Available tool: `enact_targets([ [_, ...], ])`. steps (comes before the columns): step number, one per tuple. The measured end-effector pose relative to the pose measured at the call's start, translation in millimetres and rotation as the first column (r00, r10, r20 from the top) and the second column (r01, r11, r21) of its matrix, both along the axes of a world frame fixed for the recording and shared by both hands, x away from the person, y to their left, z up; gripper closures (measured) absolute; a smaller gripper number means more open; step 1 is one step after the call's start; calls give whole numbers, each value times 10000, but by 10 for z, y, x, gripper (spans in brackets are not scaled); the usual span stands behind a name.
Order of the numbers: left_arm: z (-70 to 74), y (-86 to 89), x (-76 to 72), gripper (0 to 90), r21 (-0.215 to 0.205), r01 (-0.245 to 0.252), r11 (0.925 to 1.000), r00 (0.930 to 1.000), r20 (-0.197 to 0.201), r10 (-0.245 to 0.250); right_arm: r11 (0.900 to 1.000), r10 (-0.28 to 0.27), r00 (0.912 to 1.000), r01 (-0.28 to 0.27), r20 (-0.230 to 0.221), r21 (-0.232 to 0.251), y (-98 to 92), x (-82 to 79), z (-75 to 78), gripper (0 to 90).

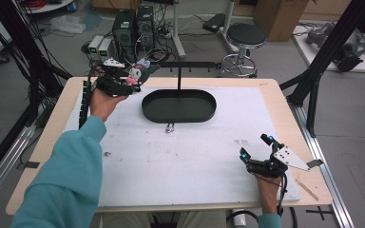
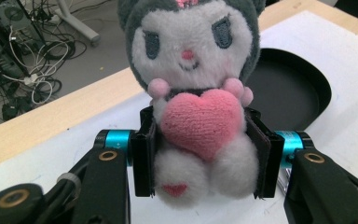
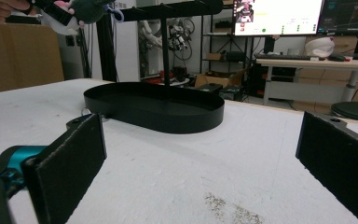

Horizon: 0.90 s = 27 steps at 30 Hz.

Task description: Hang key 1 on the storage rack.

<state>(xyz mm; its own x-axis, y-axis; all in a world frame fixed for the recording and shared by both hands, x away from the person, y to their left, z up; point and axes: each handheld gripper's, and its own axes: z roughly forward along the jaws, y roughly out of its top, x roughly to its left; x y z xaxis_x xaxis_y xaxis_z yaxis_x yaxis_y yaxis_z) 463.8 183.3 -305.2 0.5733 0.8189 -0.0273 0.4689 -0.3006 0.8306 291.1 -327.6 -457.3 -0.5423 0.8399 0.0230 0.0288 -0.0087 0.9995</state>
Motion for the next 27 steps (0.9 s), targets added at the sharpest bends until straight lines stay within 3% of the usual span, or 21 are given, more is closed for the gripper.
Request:
enact_targets([
  [13, -102, 4, -71, 532, 472, 290, 9985, 9993, -243, -279, 10000, 20, 10000, -20, 15, -15, 0, 0, 0, 7],
  [27, -250, -40, -71, 532, 680, 405, 9969, 9979, -542, -368, 10000, 27, 10000, -27, 18, 1, 1, 0, -1, 7],
])
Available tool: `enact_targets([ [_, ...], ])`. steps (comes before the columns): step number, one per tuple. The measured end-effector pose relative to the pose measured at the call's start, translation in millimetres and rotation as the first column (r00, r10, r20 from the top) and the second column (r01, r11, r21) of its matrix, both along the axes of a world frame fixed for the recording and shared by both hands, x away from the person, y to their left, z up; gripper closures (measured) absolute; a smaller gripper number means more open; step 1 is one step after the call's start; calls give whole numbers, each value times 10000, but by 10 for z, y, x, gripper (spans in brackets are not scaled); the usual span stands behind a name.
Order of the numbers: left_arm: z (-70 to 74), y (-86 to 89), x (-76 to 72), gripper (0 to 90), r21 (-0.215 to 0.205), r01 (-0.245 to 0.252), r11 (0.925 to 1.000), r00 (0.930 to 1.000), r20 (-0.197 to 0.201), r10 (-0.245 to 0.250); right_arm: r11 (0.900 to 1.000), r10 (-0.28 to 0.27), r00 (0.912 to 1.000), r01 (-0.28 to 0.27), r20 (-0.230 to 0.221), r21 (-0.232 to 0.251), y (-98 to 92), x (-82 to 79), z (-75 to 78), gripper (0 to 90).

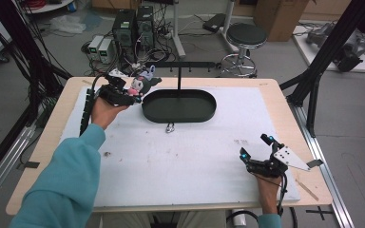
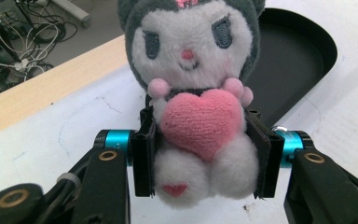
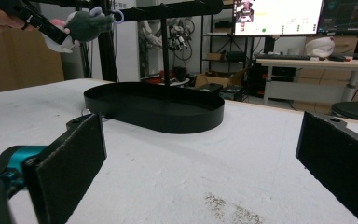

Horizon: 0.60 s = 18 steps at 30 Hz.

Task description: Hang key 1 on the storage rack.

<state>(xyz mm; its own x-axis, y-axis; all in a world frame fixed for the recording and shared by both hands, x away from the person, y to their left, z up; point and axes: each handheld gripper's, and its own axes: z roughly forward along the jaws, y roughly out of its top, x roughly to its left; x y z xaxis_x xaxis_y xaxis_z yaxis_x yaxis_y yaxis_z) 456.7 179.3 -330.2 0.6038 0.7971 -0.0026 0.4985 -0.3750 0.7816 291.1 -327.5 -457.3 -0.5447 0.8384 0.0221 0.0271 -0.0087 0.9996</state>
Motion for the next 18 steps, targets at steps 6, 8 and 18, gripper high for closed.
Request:
enact_targets([
  [6, -60, -54, 28, 532, 114, 7, 9999, 10000, -93, -6, 10000, -14, 10000, 14, -5, -24, -1, 0, 0, 7],
  [8, -84, -74, 40, 532, 201, 1, 9998, 9998, -178, 3, 10000, -11, 10000, 11, -5, -24, -2, 0, 0, 7],
  [18, -198, -184, 124, 531, 326, -61, 9994, 9997, -238, 69, 10000, -13, 10000, 13, 17, -22, 0, 1, 0, 7],
])
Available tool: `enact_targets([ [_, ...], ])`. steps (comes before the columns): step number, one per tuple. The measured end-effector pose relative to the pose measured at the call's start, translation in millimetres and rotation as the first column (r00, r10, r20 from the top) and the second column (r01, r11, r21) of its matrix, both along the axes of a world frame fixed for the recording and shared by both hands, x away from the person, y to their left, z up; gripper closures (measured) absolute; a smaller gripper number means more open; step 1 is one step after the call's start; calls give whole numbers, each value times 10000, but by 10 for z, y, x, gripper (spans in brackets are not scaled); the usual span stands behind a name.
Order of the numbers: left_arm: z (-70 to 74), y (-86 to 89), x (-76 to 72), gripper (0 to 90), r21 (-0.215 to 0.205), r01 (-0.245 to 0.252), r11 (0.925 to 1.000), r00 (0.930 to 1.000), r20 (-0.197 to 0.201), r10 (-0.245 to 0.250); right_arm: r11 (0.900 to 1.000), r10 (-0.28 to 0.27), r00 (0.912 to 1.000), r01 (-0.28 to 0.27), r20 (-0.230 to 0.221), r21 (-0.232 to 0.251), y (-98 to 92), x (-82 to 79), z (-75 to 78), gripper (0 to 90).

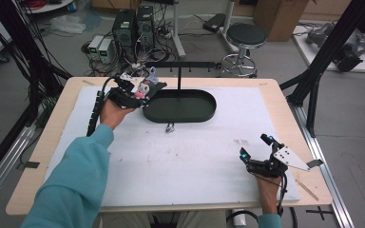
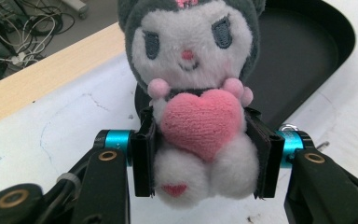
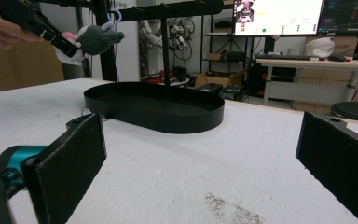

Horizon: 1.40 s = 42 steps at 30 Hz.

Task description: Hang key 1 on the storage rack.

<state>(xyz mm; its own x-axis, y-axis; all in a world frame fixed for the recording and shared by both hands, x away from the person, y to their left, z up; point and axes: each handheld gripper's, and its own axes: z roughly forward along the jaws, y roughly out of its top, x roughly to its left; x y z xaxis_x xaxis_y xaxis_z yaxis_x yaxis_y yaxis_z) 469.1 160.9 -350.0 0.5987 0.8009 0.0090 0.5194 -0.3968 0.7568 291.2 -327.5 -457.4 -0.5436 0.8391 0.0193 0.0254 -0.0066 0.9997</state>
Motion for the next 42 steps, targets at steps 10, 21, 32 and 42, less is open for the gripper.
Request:
enact_targets([
  [10, -84, 28, 137, 531, -295, -426, 9987, 9991, 27, 427, 10000, -7, 10000, 7, 28, -35, 0, 1, 0, 7],
  [21, -114, 32, 279, 528, -247, -612, 9978, 9981, 42, 613, 10000, -12, 10000, 12, -10, -10, 5, -3, 0, 7],
  [32, -133, 93, 291, 180, -186, -386, 9991, 9965, 738, 399, 10000, -6, 10000, 6, 18, -46, 2, -1, 0, 7],
  [42, -36, 332, 147, 17, -2140, 455, 9758, 9803, 1974, -24, 10000, -4, 10000, 4, 0, -42, 1, -1, 0, 7],
])
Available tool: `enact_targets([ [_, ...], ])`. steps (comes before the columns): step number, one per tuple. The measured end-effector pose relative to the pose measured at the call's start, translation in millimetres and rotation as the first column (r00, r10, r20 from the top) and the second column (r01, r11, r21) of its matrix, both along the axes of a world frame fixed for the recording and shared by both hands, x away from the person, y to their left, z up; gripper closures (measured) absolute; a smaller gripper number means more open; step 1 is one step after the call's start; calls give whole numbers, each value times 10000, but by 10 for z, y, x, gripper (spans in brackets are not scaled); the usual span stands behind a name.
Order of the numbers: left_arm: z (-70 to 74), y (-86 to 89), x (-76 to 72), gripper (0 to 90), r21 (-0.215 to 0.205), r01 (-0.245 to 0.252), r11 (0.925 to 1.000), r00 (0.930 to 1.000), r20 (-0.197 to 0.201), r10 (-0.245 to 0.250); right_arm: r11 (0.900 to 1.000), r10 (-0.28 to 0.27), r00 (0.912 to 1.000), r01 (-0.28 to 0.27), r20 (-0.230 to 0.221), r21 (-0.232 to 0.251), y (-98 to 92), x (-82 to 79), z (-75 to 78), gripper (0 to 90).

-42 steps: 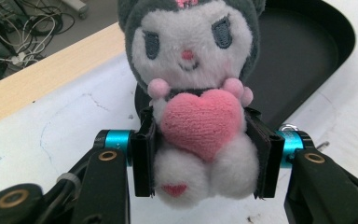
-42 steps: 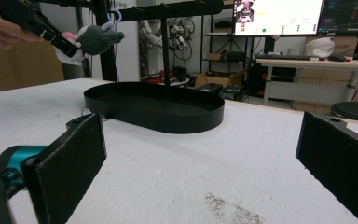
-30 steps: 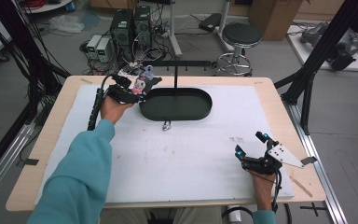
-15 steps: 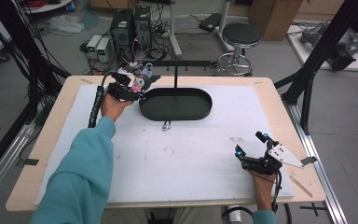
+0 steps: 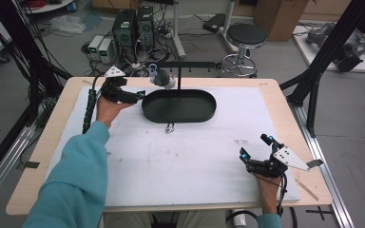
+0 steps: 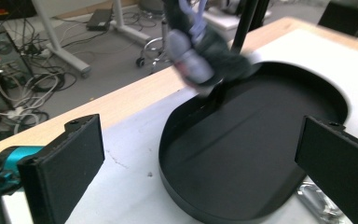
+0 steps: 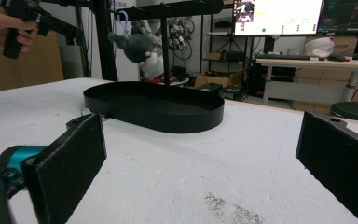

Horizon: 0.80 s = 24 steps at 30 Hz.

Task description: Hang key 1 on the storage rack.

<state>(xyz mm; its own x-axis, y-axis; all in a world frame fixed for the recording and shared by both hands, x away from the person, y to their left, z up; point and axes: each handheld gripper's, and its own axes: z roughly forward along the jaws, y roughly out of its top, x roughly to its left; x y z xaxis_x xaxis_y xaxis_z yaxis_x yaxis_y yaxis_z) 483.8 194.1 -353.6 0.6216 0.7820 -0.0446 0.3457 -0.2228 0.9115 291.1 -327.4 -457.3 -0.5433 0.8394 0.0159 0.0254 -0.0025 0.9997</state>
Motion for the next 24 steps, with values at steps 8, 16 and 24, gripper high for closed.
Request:
enact_targets([
  [8, 113, 207, -334, 17, -759, 586, 9954, 9909, 1252, -488, 10000, -9, 10000, 9, -27, 12, 1, 2, 0, 7],
  [16, 134, 353, -776, 17, -1286, 1221, 9841, 9668, 2395, -886, 10000, -1, 10000, 2, 18, -26, 1, 3, 1, 7],
  [24, -43, 508, -1200, 17, -1647, 1444, 9757, 9500, 2989, -901, 10000, 2, 10000, -2, 38, -48, 1, 4, 1, 7],
])
